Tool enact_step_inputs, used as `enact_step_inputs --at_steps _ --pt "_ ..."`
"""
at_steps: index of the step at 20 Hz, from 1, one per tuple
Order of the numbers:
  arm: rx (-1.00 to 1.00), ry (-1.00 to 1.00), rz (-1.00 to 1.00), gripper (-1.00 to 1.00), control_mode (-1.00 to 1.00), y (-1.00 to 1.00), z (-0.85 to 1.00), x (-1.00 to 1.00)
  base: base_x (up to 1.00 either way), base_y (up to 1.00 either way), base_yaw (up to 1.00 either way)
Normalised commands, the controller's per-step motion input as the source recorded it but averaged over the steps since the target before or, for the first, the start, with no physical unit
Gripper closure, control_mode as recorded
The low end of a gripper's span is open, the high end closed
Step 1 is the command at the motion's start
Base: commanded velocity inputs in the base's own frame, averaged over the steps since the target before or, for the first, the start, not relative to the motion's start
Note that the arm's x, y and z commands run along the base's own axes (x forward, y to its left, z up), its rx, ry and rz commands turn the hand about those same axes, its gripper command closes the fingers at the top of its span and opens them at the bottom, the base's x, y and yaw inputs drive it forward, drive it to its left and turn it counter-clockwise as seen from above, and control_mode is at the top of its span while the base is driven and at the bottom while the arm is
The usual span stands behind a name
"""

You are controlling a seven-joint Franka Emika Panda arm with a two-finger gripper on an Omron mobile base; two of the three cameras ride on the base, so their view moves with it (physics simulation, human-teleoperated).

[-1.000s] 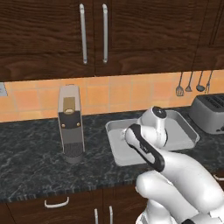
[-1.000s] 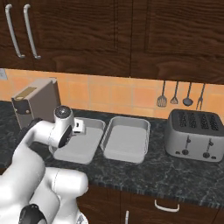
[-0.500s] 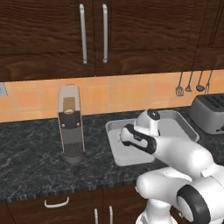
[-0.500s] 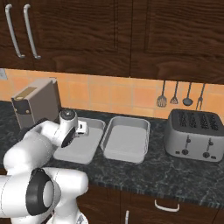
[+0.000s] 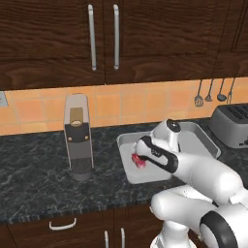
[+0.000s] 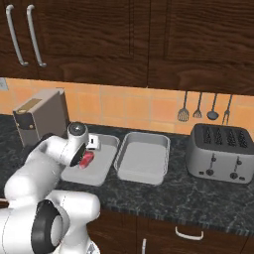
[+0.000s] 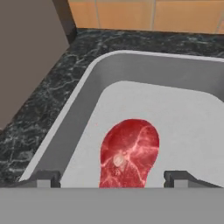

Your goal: Place one avocado and one steak in each tupperware on the nearby counter, to pack two identical lunches.

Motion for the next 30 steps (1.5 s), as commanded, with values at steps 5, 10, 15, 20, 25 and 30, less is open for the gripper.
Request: enact_step_inputs --at_steps 5,10,15,20,25,30 --pt "0.06 0.0 -0.01 -1.0 -1.0 -0.38 0.86 -0.74 0.0 0.0 0.0" --pt "0.0 0.06 -0.12 -1.0 -1.0 -0.47 0.73 -0.96 0.0 0.0 0.0" --pt "-0.08 0.0 -0.05 -1.0 -1.0 -0.07 0.17 -1.0 0.0 0.0 0.0" --pt "-0.11 0.0 -0.03 -1.0 1.0 0.0 0.05 -0.6 -0.4 0.0 -0.01" --pt "0.0 0.0 0.0 -1.0 1.0 0.0 0.0 0.0 -0.98 -0.59 -0.08" --pt "0.0 0.0 0.0 -1.0 1.0 0.0 0.0 0.0 -0.22 -1.0 -0.24"
